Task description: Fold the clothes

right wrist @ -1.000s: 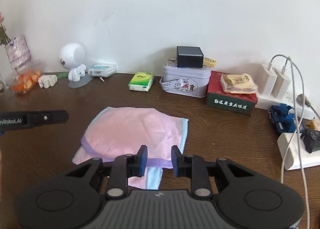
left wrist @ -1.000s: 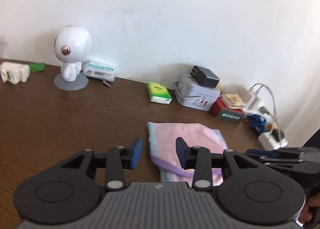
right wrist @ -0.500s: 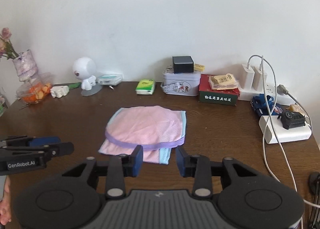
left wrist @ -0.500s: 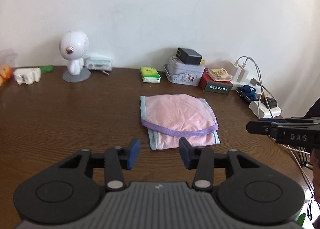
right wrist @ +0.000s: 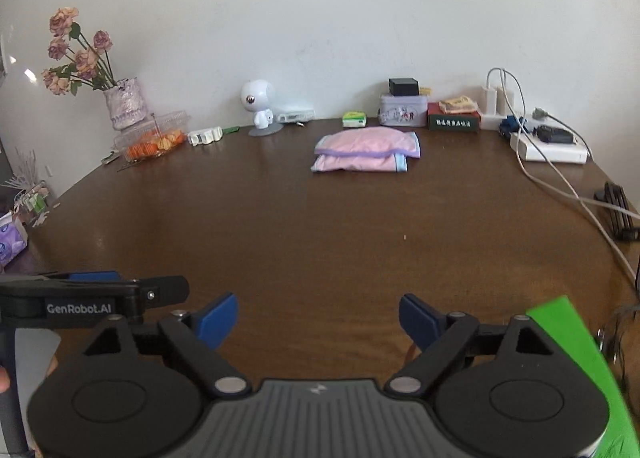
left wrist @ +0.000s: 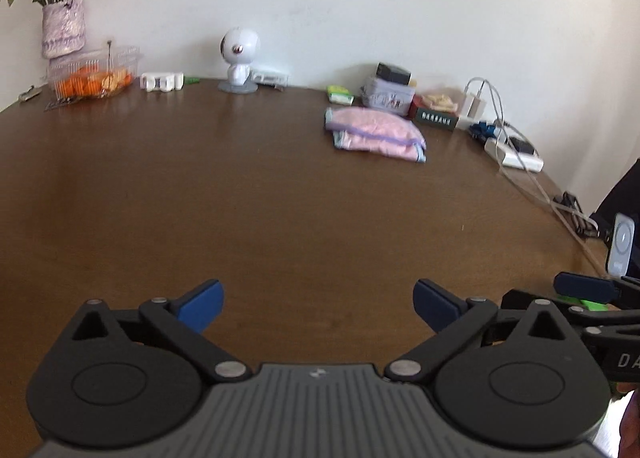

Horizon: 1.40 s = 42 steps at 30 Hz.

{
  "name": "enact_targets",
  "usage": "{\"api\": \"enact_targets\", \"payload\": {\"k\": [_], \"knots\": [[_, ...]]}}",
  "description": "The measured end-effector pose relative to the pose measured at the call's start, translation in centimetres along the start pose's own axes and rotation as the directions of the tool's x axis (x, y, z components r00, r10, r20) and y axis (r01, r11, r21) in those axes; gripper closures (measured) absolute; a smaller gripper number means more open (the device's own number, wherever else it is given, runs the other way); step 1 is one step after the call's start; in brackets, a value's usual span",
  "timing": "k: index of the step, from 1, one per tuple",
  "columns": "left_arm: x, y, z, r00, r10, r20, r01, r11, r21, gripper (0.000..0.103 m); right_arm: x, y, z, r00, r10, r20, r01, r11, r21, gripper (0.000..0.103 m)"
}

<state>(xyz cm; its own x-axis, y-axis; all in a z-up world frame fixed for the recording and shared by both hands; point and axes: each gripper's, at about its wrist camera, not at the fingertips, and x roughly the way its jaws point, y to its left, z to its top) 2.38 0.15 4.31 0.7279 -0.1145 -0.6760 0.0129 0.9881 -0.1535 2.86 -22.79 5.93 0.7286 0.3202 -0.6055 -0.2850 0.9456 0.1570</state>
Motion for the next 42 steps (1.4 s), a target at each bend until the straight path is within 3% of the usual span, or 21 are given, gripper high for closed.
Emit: {"api": "enact_targets", "payload": {"k": [3,5,7,9,14,23,42], "knots": [[0.2,0.4,-2.5,0.999,0.027,-0.029,-0.027,1.0,0.007,0.0,0.3,0.4,-2.9,0.998,-0.052,-0.034,0.052,0.999,0.014,0.007],[0.0,0.7,-3.7,0.997,0.076,-0.003,-0.075,0.997,0.012,0.0,0.6,0.1,-4.0,0.996,-0.072,-0.052,0.075,0.995,0.07,0.007],[0.0,0.5,-4.1,0.993,0.117,0.023,-0.118,0.993,0.024,0.0,0.8,-0.6,-5.0,0.997,-0.076,-0.024,0.079,0.986,0.146,0.006],[0.3,0.1,-4.3,0.989,0.14,0.037,-0.142,0.988,0.056,0.0,0.9,-0.5,-5.7,0.993,-0.118,0.025,0.114,0.984,0.138,0.0],[0.4,-1.4,-4.9,0.987,0.14,0.076,-0.15,0.978,0.142,0.001,1.1,-0.5,-5.9,0.988,-0.146,0.043,0.139,0.982,0.125,0.0],[0.6,-1.3,-4.9,0.986,0.15,0.079,-0.156,0.985,0.08,0.001,2.7,1.9,-5.5,0.979,-0.203,0.002,0.203,0.979,-0.024,0.0],[1.2,-1.5,-4.5,0.988,0.138,0.077,-0.144,0.986,0.088,0.001,3.0,1.7,-5.0,0.981,-0.194,-0.012,0.194,0.981,-0.03,0.0]]}}
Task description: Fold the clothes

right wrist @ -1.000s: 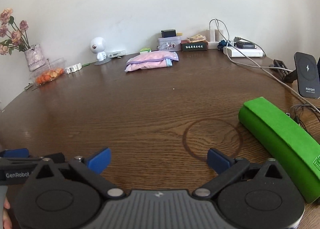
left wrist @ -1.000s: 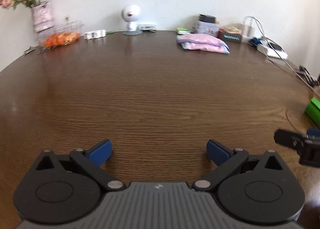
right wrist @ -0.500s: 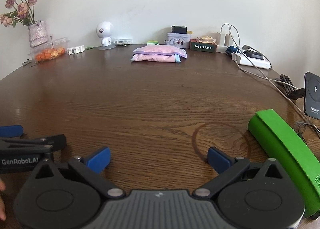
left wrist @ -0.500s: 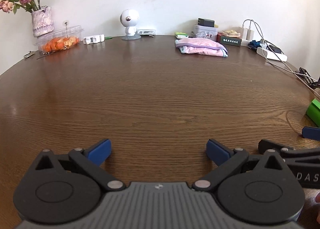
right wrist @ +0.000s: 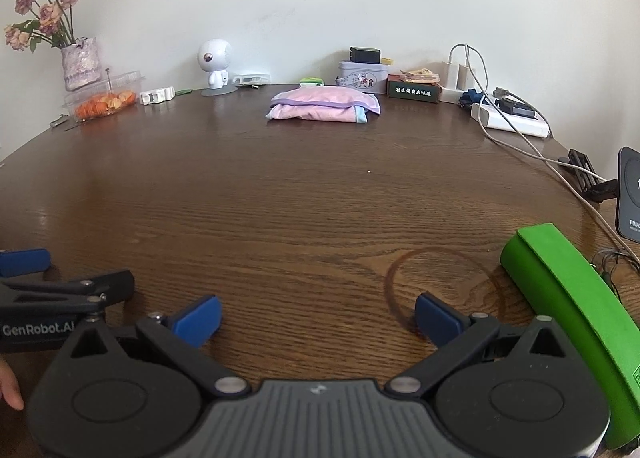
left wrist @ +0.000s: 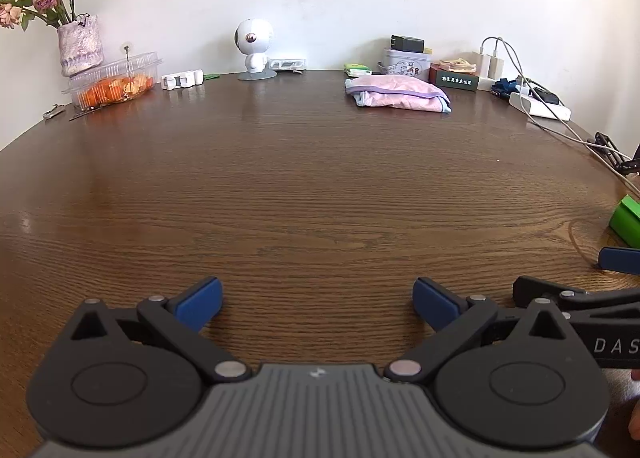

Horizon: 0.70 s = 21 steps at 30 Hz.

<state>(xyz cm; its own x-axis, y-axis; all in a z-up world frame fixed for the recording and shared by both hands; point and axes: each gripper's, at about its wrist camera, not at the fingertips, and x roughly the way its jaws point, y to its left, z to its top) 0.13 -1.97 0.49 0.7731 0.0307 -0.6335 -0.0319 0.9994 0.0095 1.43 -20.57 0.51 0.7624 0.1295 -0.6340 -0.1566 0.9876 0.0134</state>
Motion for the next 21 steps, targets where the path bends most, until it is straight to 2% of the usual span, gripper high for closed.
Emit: {"api": "enact_targets", "payload": {"k": [9,21], "knots": [[-0.29,-0.09,-0.11,1.0,-0.015,0.002,0.015,1.0,0.019,0.001,-0.35,-0.32,-0.33,1.0,-0.01,0.01,0.01,1.0,0.009,0.0],[-0.27,-0.17,-0.06,1.0,0.01,0.001,-0.01,1.0,-0.005,0.001,-0.19,-0.14,-0.19,1.0,-0.021,0.005,0.021,1.0,0.016,0.0]]}}
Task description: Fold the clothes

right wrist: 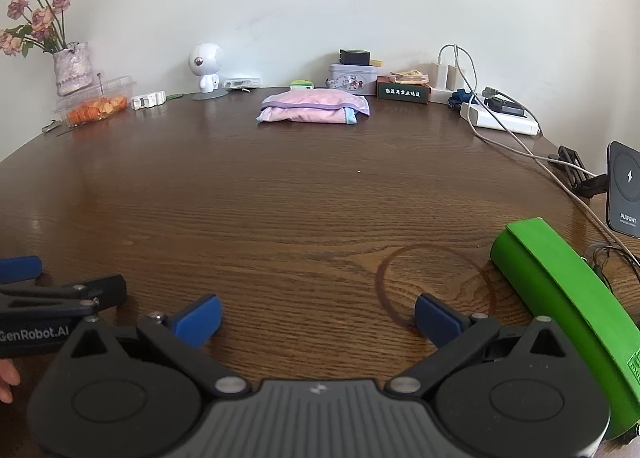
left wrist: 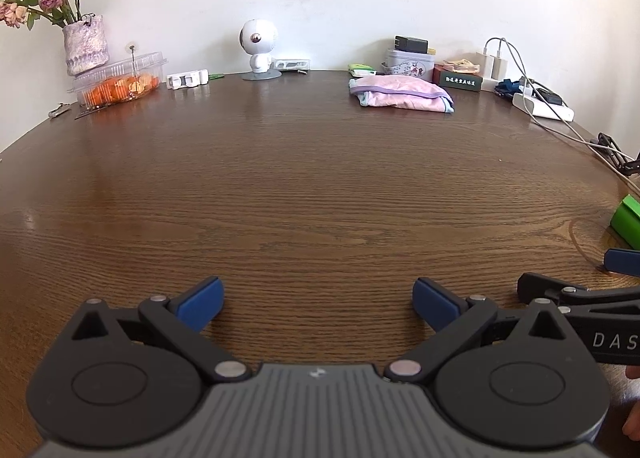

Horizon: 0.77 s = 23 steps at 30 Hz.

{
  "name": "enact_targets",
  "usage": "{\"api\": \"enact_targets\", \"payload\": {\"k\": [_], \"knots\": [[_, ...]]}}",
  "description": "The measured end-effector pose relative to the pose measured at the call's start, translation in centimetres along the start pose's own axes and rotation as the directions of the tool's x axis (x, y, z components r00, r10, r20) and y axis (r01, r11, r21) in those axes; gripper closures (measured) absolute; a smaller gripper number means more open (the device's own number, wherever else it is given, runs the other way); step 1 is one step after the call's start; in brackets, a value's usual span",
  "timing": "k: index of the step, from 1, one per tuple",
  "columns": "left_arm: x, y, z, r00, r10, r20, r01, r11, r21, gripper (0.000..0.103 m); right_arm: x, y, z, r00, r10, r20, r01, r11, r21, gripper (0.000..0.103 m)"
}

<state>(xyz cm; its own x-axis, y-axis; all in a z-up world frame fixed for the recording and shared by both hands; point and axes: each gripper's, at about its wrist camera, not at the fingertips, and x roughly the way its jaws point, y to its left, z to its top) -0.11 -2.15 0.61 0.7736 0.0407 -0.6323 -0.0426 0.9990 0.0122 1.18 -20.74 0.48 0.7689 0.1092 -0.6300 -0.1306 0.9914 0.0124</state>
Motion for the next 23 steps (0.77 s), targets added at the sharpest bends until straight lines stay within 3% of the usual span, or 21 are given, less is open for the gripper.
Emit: {"api": "enact_targets", "payload": {"k": [23], "knots": [[0.16,-0.1,0.06,1.0,-0.001,0.0,0.001,1.0,-0.001,0.001,-0.01,0.13,-0.02,1.0,-0.005,0.002,0.005,1.0,0.0,0.0]]}}
